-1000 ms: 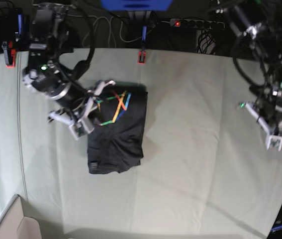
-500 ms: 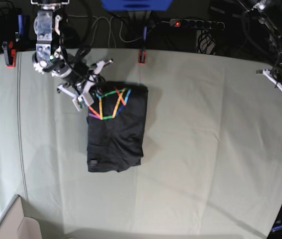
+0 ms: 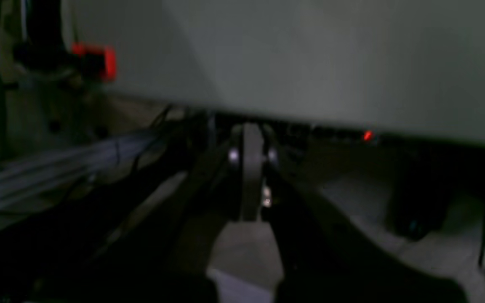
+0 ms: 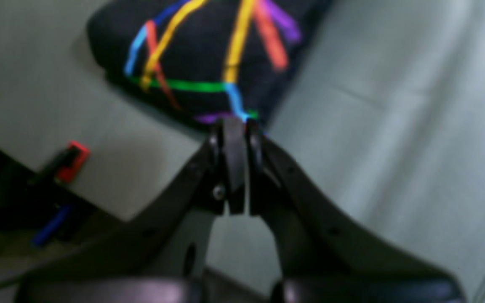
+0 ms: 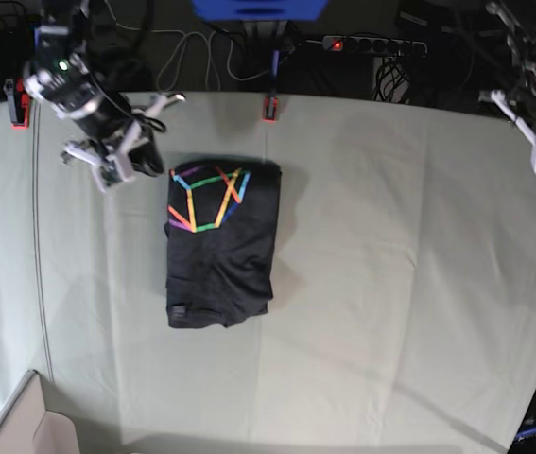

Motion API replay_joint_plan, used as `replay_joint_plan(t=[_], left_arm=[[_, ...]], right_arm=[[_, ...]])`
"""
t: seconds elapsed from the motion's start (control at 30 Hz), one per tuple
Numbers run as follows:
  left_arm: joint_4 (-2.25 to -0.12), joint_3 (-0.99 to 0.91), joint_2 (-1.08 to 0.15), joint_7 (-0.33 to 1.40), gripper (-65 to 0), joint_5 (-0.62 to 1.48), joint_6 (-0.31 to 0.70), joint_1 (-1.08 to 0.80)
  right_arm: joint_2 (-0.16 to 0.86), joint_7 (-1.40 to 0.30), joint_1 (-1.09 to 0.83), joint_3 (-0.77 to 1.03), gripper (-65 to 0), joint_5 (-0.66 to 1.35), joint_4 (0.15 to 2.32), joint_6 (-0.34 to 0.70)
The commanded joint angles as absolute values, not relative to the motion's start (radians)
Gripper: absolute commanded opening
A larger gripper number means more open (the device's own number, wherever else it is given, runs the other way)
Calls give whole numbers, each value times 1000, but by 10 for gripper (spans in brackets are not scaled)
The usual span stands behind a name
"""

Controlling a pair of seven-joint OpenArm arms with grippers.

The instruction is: Layout the t-shirt on the table in an organized manner, then fold the t-shirt properly

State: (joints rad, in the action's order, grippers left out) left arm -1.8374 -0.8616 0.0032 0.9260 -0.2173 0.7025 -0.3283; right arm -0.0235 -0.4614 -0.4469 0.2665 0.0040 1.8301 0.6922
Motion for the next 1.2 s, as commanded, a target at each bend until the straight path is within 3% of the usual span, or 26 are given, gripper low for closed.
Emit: replay_joint_plan(t=[0.0,0.13,0.43,0.57,0.83,1.0,1.17], left_arm=[[-1850,-866,-4,924,-650,-220,698,-358],[-1735,-862,-5,891,-650,-220,698,-394],[-1265,-858,-13,533,-650,-220,698,-392],[-1058,-857,-16,300,-650,-231,698,-387],[-512,-857,-90,-19,-650,-295,693,-266],[-185,-857,-124,-268,-650,-389,496,-189],[-70,-857,-117,-289,-650,-503,222,-134]], right_arm=[[-22,-444,-476,292,-650,19,1860,698],[-22,-444,-545,383,-650,19,1867,698],[-22,-435,-613,616,-650,21,1715,698],[-15,-423,-596,668,-650,21,1549,698],[53,-140,-533,667,-650,18,1106,698],[130,58,-415,639,-650,13,720,698],[205,272,-312,444,-650,13,360,698]])
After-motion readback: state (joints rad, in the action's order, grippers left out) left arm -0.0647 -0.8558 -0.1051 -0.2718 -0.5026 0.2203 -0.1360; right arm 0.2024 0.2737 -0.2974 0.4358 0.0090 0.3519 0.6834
